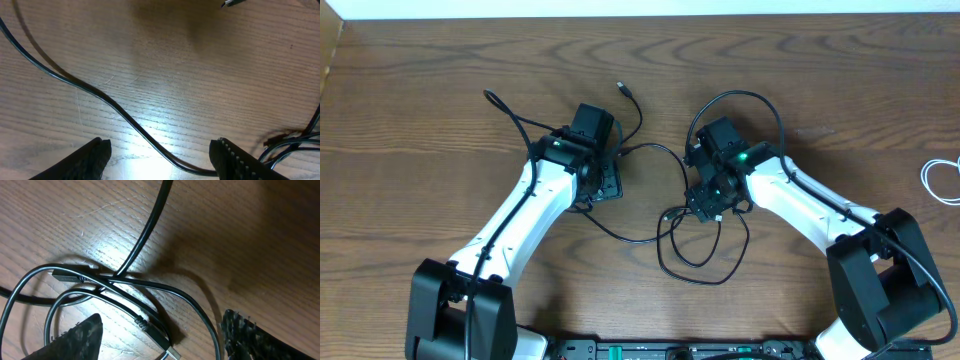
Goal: Untangle cables
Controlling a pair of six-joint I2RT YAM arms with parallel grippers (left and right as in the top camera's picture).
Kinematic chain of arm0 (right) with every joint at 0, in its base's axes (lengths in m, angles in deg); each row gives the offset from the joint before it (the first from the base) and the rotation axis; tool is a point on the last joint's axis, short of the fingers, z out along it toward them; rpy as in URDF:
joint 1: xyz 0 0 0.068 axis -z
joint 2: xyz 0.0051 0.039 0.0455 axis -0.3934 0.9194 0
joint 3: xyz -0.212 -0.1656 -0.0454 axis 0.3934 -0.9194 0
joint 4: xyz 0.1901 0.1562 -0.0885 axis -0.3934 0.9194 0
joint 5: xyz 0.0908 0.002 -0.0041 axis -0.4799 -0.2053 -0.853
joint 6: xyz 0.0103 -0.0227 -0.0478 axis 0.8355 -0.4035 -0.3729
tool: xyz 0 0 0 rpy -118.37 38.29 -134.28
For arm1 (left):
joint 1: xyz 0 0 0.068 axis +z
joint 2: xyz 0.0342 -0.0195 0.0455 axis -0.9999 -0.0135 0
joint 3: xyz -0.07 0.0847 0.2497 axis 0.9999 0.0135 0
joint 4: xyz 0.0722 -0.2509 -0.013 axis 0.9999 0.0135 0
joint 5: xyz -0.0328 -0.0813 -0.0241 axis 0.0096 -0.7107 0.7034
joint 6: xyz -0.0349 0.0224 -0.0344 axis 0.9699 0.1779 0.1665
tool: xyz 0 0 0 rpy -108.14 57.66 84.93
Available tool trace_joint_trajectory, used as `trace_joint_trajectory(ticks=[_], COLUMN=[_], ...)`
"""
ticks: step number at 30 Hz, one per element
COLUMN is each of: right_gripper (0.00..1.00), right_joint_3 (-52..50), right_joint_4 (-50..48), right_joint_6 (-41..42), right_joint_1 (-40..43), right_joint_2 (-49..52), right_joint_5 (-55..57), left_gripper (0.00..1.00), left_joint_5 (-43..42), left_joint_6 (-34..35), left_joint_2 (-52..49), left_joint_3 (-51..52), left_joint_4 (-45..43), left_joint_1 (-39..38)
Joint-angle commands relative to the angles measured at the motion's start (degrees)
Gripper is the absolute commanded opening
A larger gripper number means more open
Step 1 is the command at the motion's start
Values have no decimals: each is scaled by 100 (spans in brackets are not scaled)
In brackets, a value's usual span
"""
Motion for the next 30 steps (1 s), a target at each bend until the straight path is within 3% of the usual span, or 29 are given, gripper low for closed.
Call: trace_joint_trajectory(ticks=[1, 9, 10, 12, 14, 20, 27, 30], right_gripper=[72, 69, 63, 41, 1, 1, 1, 1], right_joint_3=[-111, -710, -750, -752, -728, -105, 1692, 2094], right_joint_4=[-15, -627, -651, -647, -629, 157, 1812, 2085], right_joint_6=[-24, -22, -22, -22, -24, -24, -17, 219], right_joint_1=[-76, -114, -118, -116, -116, 57, 824, 1154], right_joint_2=[2, 2, 2, 2, 0, -120, -472, -671], right_joint_5=[59, 59, 61, 61, 61, 70, 68, 66], left_gripper=[69, 69, 69, 69, 69, 69, 69, 69], left_joint_5=[-9, -9, -9, -9, -9, -9, -9, -9], left_joint_6=[33, 31, 31, 31, 33, 31, 31, 31], left_joint_2=[-11, -11, -11, -11, -11, -11, -11, -11], left_joint_3=[-39, -39, -39, -39, -39, -39, -39, -39], left_joint_4=[17, 20, 20, 20, 20, 39, 39, 37], left_joint_1=[24, 24, 24, 24, 24, 24, 24, 24])
